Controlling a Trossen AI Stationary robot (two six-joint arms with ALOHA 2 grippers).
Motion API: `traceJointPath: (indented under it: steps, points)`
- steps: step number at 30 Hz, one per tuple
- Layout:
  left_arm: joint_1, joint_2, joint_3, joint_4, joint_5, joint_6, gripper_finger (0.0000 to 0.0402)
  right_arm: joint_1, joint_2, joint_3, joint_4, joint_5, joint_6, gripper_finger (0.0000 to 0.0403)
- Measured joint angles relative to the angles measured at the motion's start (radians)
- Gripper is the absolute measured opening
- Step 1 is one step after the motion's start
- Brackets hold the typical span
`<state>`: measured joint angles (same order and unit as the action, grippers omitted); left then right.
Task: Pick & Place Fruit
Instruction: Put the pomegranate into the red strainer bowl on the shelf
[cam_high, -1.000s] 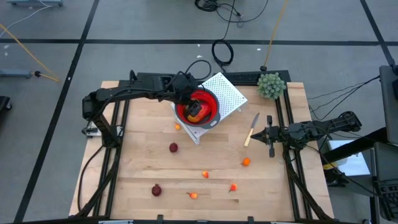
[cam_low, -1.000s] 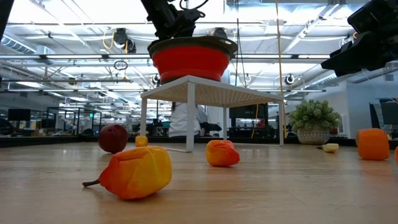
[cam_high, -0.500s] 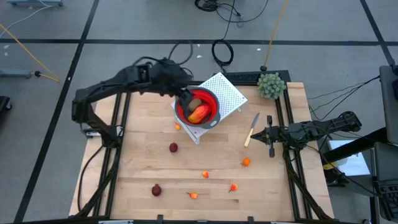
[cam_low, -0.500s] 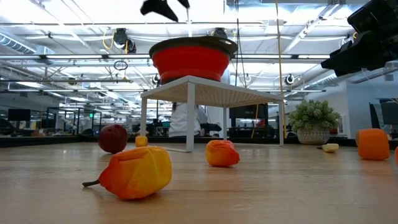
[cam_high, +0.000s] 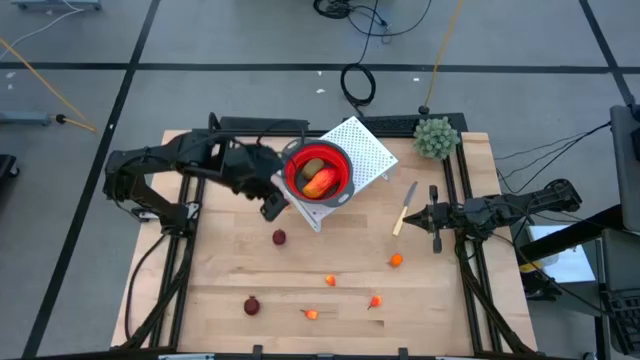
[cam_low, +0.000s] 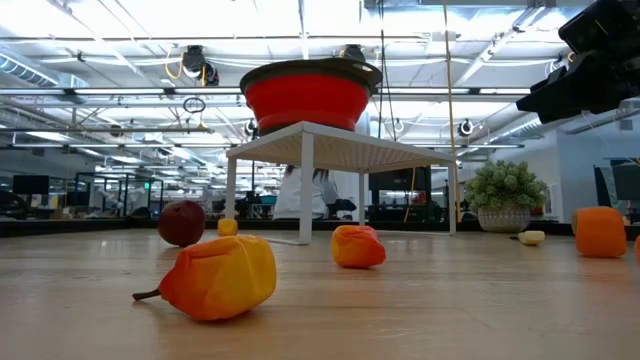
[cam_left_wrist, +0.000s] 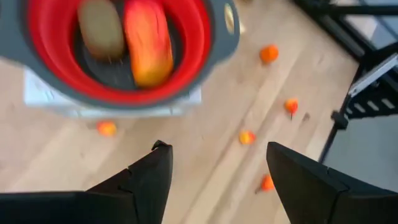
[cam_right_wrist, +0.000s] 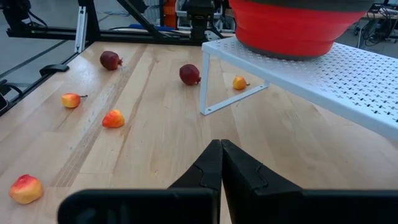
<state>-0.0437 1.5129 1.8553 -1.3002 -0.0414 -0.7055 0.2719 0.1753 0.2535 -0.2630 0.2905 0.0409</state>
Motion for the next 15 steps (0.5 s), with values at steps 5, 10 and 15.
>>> traceJointPath:
  steps: [5, 10, 15]
  points:
    - [-0.082, 0.006, -0.001, -0.018, -0.003, -0.117, 0.0256, 0.000, 0.000, 0.000, -0.005, -0.004, 0.000, 0.0000]
    - [-0.146, 0.006, -0.001, -0.019, -0.055, -0.252, 0.0249, 0.000, 0.000, 0.000, -0.005, -0.006, 0.000, 0.0000]
    - [-0.205, 0.016, 0.000, -0.019, -0.099, -0.401, 0.0252, 0.000, 0.000, -0.010, 0.003, -0.007, 0.000, 0.0000]
